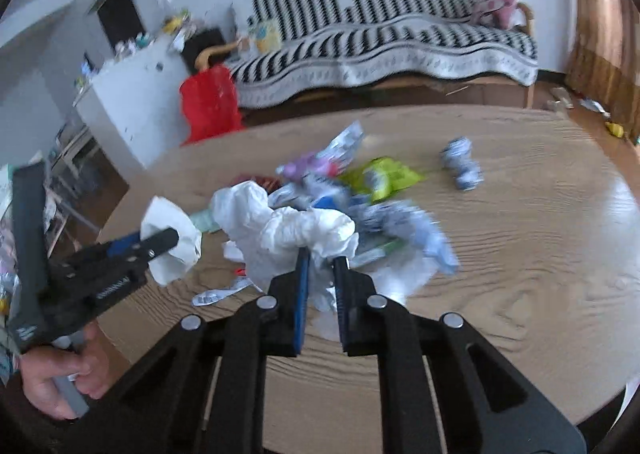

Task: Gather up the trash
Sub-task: 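Carry both items to the black bin and open both tools to drop them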

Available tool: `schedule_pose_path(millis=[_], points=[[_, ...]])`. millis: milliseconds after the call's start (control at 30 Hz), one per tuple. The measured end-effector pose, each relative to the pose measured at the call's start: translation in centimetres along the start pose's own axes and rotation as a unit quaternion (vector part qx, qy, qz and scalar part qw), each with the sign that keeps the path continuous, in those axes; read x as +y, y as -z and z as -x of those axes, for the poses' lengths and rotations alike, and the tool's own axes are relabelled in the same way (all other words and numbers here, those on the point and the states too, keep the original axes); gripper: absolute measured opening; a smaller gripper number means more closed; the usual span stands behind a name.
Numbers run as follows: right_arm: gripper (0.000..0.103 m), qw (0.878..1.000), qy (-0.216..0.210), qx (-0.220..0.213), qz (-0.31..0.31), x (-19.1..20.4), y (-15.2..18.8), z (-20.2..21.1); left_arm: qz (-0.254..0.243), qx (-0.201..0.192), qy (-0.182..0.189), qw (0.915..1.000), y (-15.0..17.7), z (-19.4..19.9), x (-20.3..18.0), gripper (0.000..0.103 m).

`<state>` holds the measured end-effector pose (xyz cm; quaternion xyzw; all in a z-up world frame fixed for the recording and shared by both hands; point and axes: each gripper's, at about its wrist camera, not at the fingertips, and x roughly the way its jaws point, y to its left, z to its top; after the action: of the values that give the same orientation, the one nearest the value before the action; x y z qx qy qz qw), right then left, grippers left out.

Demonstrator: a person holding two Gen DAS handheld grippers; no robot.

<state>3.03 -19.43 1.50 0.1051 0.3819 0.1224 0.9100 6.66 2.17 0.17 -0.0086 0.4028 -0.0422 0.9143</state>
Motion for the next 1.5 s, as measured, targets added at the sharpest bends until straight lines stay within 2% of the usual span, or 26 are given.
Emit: schedule_pose_path(millis=[167,300,367,433,467,600,667,833,933,1000,1100,1267,1367,1467,1500], points=[[0.013,0.998,0.044,-0.026,-0.032,-6.2,1.1,6.4,-0.032,-0.006,0.044,0.9985,0.5,1.0,-6.1,0.039],[0.013,0.991,0.105,-0.044,-0.069,-12.8,3.7,11.6,-0.066,-0.008,0.099,0.9929,1.2,2.0,-12.9,0.039],[0.013,0.984,0.137,-0.052,-0.099,-16.9,5.5,14.3,-0.089,-0.007,0.134,0.9869,2.1,2.5,-17.4,0.039],[0.013,0.975,0.172,-0.055,-0.127,-20.6,7.4,16.5,-0.12,-0.004,0.175,0.9773,3.5,3.2,-22.5,0.039],[0.013,0.968,0.195,-0.058,-0.148,-23.2,8.8,18.1,-0.132,-0.004,0.188,0.9732,4.1,3.5,-24.3,0.039],[0.013,0.945,0.247,-0.058,-0.208,-29.6,13.2,22.1,-0.19,0.014,0.266,0.945,7.9,4.4,-33.0,0.039],[0.013,0.934,0.264,-0.053,-0.235,-32.3,15.4,23.7,-0.22,0.031,0.305,0.9261,10.6,4.5,-37.4,0.039],[0.013,0.907,0.301,-0.024,-0.295,-37.8,21.5,26.4,-0.286,0.083,0.355,0.8862,16.7,3.0,-46.2,0.04],[0.013,0.894,0.31,-0.005,-0.324,-40.4,24.7,27.3,-0.315,0.111,0.363,0.8698,19.6,1.1,-49.4,0.04],[0.013,0.888,0.305,0.012,-0.344,-41.8,26.4,27.3,-0.325,0.121,0.358,0.8667,20.5,-0.4,-51.1,0.04],[0.013,0.883,0.298,0.031,-0.361,-42.9,28.2,27.0,-0.33,0.135,0.35,0.8663,21.3,-3.0,-52.4,0.04],[0.013,0.882,0.291,0.045,-0.369,-43.3,28.8,26.4,-0.332,0.146,0.344,0.8659,21.7,-5.6,-53.9,0.04],[0.013,0.881,0.292,0.046,-0.369,-43.3,28.1,26.1,-0.335,0.148,0.348,0.8631,22.0,-5.5,-54.3,0.041],[0.013,0.88,0.294,0.044,-0.372,-43.3,27.3,25.4,-0.337,0.141,0.348,0.8638,22.1,-5.2,-54.6,0.056],[0.013,0.879,0.293,0.042,-0.374,-43.4,27.2,25.4,-0.334,0.136,0.346,0.866,22.0,-5.2,-54.5,0.066]])
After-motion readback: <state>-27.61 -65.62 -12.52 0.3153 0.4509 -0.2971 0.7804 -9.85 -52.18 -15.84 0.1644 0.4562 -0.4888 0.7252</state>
